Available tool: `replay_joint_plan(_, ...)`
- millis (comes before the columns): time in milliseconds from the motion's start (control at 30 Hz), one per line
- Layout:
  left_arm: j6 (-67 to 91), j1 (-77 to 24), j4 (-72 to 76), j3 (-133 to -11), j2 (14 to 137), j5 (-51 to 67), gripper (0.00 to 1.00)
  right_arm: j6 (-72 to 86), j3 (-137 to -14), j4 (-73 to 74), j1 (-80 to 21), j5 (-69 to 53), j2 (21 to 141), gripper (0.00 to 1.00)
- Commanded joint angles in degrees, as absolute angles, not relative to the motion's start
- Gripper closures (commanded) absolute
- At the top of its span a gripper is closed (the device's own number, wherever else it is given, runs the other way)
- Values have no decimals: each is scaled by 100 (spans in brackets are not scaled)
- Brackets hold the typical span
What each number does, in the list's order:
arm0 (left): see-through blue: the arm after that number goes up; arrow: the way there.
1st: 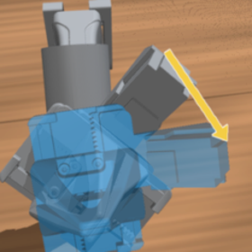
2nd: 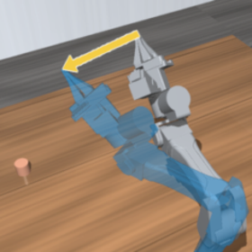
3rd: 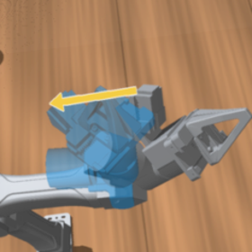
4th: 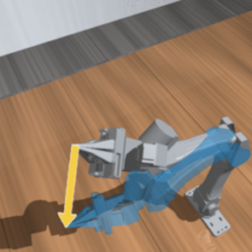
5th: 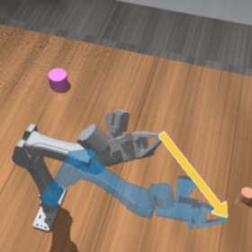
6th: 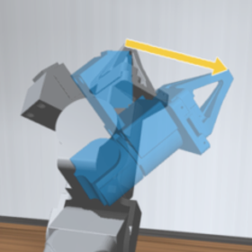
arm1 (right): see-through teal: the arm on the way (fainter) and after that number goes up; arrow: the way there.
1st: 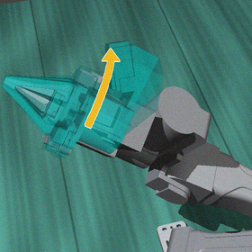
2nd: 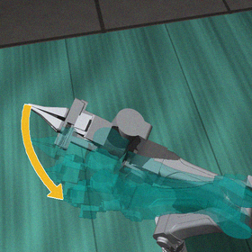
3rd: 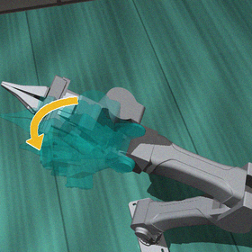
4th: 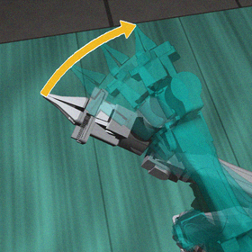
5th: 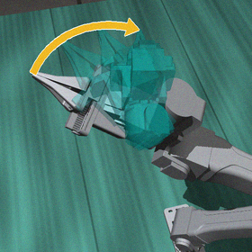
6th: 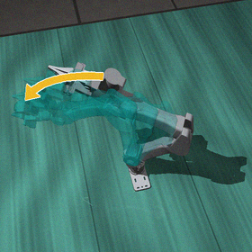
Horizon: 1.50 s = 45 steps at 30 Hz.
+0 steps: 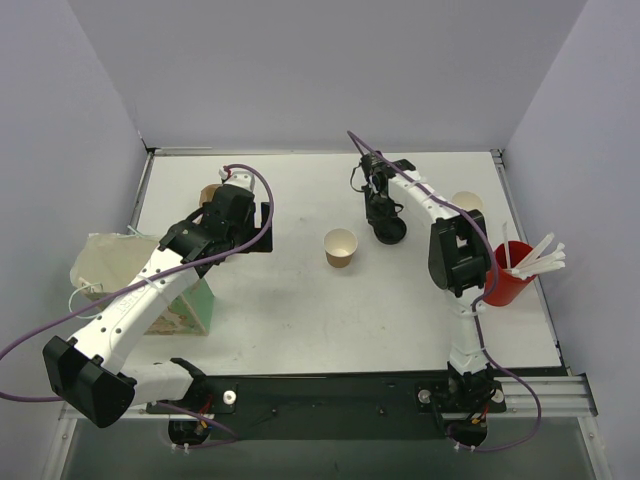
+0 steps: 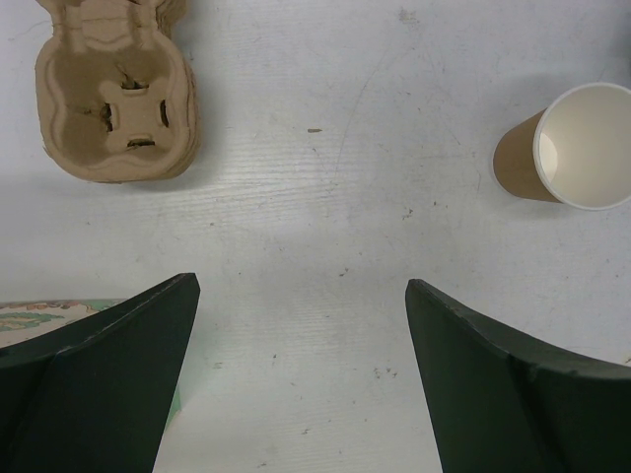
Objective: Pack the takeout coffee
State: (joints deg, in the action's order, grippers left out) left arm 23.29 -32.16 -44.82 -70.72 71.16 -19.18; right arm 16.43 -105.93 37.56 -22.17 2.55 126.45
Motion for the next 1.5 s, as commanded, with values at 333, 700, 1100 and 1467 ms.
replay_joint_plan(333,2285,-3182,-4289,-7049,6979,-1934,3,1635,-10582,3981,-2259,264,12691,89)
replay_joint_plan(700,2276,-3147,-4298,-7014,6935,-1916,3,1644,-10591,3981,-2259,290,12806,90)
replay_joint_plan(1100,2276,-3120,-4280,-6987,6926,-1898,3,1644,-10617,3981,-2250,351,12718,93)
replay_joint_plan(1467,2285,-3120,-4245,-6996,6943,-1854,3,1600,-10635,4017,-2294,483,12630,87)
